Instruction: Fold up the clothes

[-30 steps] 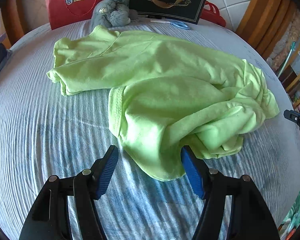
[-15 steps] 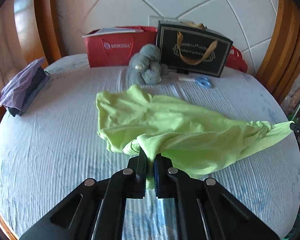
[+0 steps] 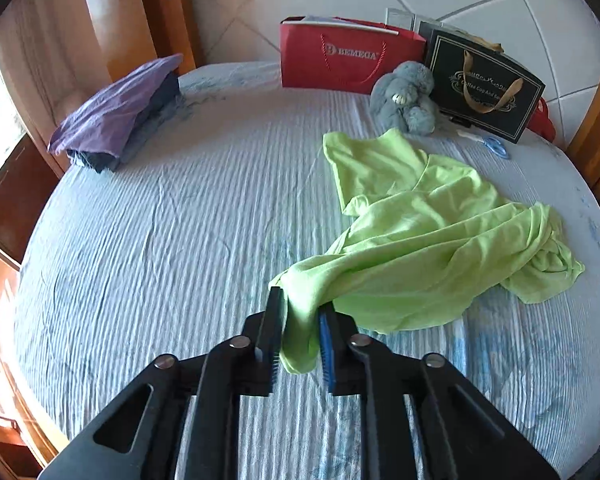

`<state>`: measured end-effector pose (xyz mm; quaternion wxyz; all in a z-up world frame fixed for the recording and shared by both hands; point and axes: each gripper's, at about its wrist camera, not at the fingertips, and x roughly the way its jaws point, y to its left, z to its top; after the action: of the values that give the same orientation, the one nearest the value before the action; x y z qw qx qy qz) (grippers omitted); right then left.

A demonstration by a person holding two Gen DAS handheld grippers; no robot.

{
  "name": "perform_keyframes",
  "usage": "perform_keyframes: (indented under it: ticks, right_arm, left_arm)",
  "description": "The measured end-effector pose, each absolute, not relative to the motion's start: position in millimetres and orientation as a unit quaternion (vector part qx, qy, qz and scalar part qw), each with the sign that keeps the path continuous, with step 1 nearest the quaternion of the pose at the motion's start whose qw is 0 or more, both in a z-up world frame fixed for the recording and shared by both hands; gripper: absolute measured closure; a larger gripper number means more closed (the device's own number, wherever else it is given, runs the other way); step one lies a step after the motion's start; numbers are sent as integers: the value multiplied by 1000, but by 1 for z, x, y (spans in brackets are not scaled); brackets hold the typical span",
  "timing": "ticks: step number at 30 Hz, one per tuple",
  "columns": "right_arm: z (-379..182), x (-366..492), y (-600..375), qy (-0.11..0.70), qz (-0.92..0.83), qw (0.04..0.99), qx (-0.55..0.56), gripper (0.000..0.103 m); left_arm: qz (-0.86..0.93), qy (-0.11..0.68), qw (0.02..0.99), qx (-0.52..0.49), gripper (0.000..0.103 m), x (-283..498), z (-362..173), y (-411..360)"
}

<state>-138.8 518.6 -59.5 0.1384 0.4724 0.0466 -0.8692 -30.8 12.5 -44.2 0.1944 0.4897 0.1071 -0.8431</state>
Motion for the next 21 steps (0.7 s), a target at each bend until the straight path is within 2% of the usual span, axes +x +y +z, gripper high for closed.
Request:
perform_keyframes:
  ticks: [2,3,4,6,8,14,21]
  right_arm:
    - [-67,-138,509,30,-864,155,478,48]
    - [-67,-139,505,20,-864,162,477,41]
    - [-67,-140,501,10,-863,169,476,38]
    - [-67,-143,493,-2,-861,183,475,37]
    - [-65,-147,483,-5,-859,193,474,27]
    - [-55,-180,435,32,-860,222,459,27]
    - [-58,-247,390,60,-852,229,468,27]
  left_arm:
    - [-846,121,186,485,51,-22,-47,13]
    - [-847,127,182,483,50,-18,-48,13]
    - [-850,127,175,480,50,-14,-47,16]
    - [-853,126,167,478,42,-8,-47,24]
    - [-851,128,158,484,40,-3,-53,31]
    - [-837,105,162,513,40,-15,-91,43]
    - [-830,106,161,524,40,-36,-113,35]
